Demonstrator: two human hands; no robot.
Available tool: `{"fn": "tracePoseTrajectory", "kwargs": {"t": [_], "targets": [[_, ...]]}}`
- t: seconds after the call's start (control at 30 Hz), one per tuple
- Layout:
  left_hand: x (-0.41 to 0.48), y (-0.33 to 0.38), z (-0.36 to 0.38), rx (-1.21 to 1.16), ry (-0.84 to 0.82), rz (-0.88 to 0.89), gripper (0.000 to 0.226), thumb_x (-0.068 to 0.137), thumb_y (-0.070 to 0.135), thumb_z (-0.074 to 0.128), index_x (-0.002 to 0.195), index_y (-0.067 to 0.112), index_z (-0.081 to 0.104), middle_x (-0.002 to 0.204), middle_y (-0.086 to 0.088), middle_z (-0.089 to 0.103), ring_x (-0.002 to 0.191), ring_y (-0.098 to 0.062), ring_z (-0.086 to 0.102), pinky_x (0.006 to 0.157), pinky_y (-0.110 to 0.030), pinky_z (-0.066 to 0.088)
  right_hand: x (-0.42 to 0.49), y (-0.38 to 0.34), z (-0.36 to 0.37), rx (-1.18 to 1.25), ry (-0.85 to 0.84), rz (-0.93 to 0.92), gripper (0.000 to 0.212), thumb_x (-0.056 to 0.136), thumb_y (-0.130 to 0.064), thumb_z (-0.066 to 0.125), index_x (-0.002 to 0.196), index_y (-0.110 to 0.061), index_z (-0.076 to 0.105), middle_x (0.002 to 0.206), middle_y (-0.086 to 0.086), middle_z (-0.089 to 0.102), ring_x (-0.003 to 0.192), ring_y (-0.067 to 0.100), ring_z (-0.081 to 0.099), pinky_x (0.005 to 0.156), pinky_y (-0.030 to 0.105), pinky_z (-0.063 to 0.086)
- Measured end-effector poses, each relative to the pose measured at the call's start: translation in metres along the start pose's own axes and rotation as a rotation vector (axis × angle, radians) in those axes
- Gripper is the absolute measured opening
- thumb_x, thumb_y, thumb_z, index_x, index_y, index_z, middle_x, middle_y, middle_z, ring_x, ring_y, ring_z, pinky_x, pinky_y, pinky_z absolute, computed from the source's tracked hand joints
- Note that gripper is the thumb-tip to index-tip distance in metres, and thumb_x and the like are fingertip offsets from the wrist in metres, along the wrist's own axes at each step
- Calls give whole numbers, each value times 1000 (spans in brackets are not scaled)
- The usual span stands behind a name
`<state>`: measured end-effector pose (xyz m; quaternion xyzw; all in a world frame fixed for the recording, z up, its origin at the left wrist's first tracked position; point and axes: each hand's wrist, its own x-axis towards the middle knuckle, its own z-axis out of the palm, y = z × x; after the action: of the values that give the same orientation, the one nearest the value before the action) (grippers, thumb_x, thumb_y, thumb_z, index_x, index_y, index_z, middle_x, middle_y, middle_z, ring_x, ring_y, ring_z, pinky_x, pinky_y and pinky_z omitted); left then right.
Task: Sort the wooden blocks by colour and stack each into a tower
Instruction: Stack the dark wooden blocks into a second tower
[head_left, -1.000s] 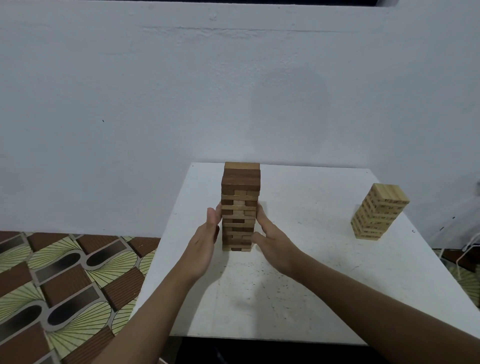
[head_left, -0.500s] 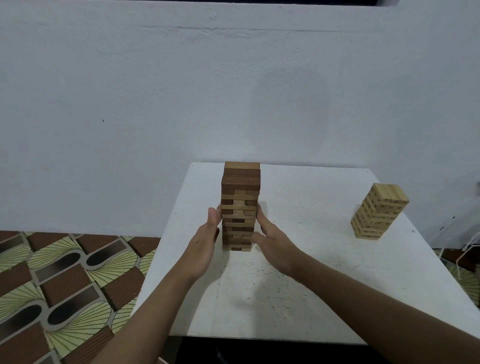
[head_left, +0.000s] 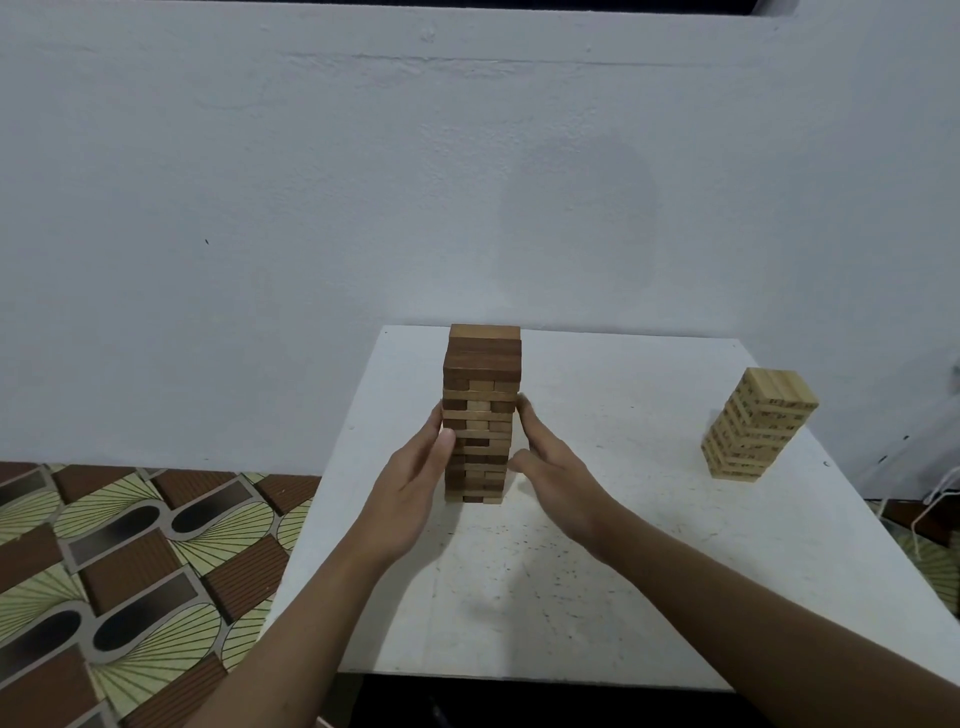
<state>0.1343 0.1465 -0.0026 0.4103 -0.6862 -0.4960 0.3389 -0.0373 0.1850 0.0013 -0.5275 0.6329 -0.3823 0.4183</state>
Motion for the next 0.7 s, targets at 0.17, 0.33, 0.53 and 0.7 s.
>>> {"fn": "tracePoseTrajectory", "kwargs": {"t": [0.17, 0.33, 0.53, 0.7], "targets": [[5, -12, 1, 18, 0, 46, 42, 109, 32, 37, 150, 43, 35, 119, 51, 55, 116, 27, 46, 85, 3, 39, -1, -4, -1, -10, 18, -45, 59, 108, -35, 35, 157, -41, 4, 166, -14, 13, 151, 17, 20, 119, 37, 23], [10, -16, 2, 22, 3, 52, 45, 110, 32, 36, 155, 35, 35, 130, 37, 55, 119, 23, 48, 84, 1, 41, 3, 0, -5, -69, 36, -75, 66, 102, -49, 40, 156, -43, 3, 166, -16, 9, 152, 14, 15, 120, 38, 19], [12, -17, 2, 59, 26, 85, 43, 111, 26, 36, 154, 27, 39, 120, 45, 56, 115, 27, 47, 83, 5, 37, 7, 5, -8, -123, 44, -112, 75, 92, -64, 38, 156, -47, 3, 165, -20, 6, 154, 12, 7, 124, 49, 19], [15, -21, 2, 92, 37, 89, 45, 110, 26, 36, 155, 24, 38, 122, 40, 54, 112, 29, 46, 82, 5, 37, 7, 5, -10, -165, 27, -147, 55, 102, -47, 37, 147, -54, 5, 148, -34, 5, 154, 11, 4, 125, 42, 16]]}}
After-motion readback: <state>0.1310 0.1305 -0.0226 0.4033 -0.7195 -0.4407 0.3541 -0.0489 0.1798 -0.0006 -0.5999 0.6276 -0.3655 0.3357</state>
